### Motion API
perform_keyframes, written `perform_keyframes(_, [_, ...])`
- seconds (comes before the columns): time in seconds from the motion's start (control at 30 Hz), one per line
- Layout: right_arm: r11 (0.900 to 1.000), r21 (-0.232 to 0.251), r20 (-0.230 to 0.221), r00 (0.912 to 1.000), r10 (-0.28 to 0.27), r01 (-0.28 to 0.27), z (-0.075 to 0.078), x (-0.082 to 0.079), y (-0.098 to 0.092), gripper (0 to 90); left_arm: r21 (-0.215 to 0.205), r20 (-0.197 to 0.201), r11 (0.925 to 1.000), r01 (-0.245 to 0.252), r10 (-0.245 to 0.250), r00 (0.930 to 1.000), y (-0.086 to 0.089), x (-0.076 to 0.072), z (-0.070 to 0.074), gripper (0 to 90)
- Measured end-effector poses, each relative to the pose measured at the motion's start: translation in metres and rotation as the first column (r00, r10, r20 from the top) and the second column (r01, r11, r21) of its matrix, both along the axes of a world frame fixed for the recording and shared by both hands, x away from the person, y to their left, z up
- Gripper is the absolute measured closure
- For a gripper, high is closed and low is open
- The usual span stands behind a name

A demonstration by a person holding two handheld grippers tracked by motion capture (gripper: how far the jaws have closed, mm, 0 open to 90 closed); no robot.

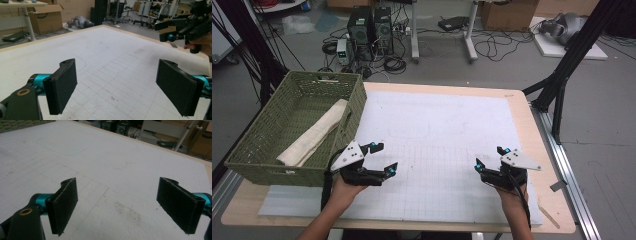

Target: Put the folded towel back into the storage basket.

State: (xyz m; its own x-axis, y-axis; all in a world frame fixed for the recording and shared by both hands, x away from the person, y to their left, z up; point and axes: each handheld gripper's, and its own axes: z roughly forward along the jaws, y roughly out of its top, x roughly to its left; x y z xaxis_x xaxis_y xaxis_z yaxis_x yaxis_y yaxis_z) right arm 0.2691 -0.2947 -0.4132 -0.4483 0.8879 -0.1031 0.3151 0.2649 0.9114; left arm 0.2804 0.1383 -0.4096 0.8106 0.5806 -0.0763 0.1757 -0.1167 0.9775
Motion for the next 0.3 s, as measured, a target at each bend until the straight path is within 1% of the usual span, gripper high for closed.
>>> perform_keyframes(0.07, [1.0, 0.004, -0.007, 0.9999, -0.008, 0.008, -0.0014, -0.0016, -0.0028, 16.0, 0.008, -0.002, 1.0, 0.0, 0.0, 1.0, -0.0013, 0.0014, -0.002, 17.2])
perform_keyframes(0.13, [1.0, -0.002, -0.006, 0.9999, -0.016, 0.016, -0.0026, -0.0026, -0.0059, 16.0, 0.006, -0.01, 1.0, -0.004, 0.004, 0.9999, -0.0025, 0.0034, -0.0038, 17.3])
perform_keyframes(0.23, [1.0, -0.001, -0.017, 0.9996, -0.024, 0.024, -0.0037, -0.0053, -0.0089, 16.0, 0.004, -0.011, 1.0, -0.002, 0.002, 0.9999, -0.0037, 0.0055, -0.0041, 17.2])
perform_keyframes(0.3, [1.0, -0.004, -0.014, 0.9996, -0.023, 0.023, -0.0042, -0.006, -0.0103, 16.0, 0.006, -0.009, 1.0, -0.002, 0.002, 1.0, -0.0046, 0.0066, -0.004, 17.3])
